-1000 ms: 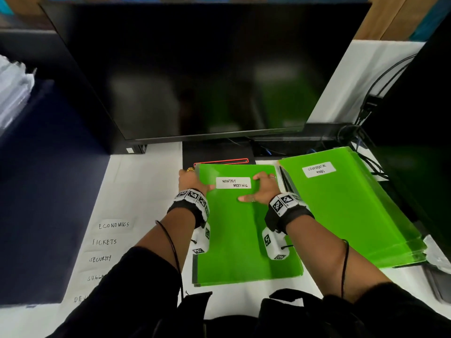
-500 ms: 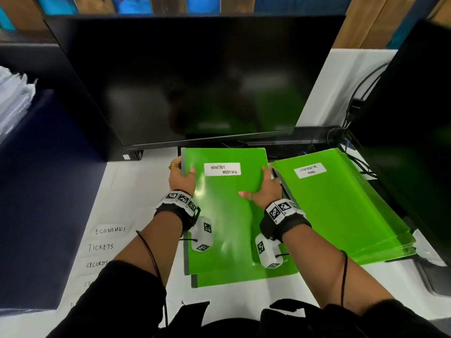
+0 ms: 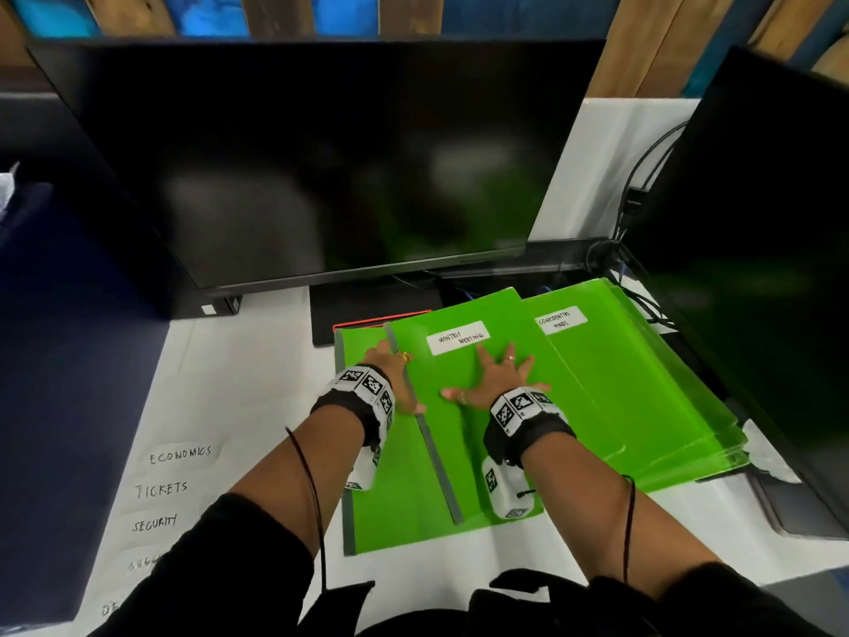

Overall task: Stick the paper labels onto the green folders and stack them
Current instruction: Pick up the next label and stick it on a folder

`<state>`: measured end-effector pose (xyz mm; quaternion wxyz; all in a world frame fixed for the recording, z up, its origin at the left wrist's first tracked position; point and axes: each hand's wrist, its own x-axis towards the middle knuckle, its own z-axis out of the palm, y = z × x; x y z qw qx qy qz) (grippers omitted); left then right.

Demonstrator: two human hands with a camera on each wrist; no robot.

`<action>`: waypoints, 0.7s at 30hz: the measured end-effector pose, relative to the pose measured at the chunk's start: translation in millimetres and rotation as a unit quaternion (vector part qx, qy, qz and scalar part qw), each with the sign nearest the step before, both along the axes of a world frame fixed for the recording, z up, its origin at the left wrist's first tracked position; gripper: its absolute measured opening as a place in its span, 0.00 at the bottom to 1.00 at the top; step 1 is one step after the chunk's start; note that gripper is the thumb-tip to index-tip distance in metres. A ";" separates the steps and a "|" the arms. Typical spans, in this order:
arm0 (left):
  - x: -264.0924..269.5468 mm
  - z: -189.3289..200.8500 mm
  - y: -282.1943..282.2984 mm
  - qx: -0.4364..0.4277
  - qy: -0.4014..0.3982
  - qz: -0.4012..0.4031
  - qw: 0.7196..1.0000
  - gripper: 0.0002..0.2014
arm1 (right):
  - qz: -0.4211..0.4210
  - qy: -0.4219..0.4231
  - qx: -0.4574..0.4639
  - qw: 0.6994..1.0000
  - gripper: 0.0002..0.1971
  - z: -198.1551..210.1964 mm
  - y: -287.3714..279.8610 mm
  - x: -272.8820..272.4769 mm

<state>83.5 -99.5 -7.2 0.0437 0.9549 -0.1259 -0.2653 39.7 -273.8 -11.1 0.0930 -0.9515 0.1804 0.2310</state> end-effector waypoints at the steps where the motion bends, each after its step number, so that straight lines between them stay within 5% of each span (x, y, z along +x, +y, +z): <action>1: -2.7 1.0 1.9 0.019 0.021 -0.026 0.999 0.54 | 0.000 0.017 -0.003 1.000 0.55 -3.0 -1.8 -0.9; 7: -6.8 -14.2 18.6 0.063 0.014 -0.070 0.995 0.70 | -0.065 0.033 -0.031 0.997 0.57 -3.9 -39.0 10.9; 12: -8.3 -8.8 15.1 0.084 0.018 -0.078 0.993 0.69 | -0.070 -0.056 -0.038 0.995 0.51 4.0 -76.7 6.2; 16: -9.8 -7.6 11.4 0.091 0.011 -0.072 0.993 0.69 | -0.019 -0.042 -0.023 0.999 0.30 1.5 -70.5 4.8; 21: -9.2 -11.2 18.2 0.092 0.011 -0.077 0.993 0.70 | -0.001 -0.047 -0.012 0.999 0.35 -14.0 -74.3 2.5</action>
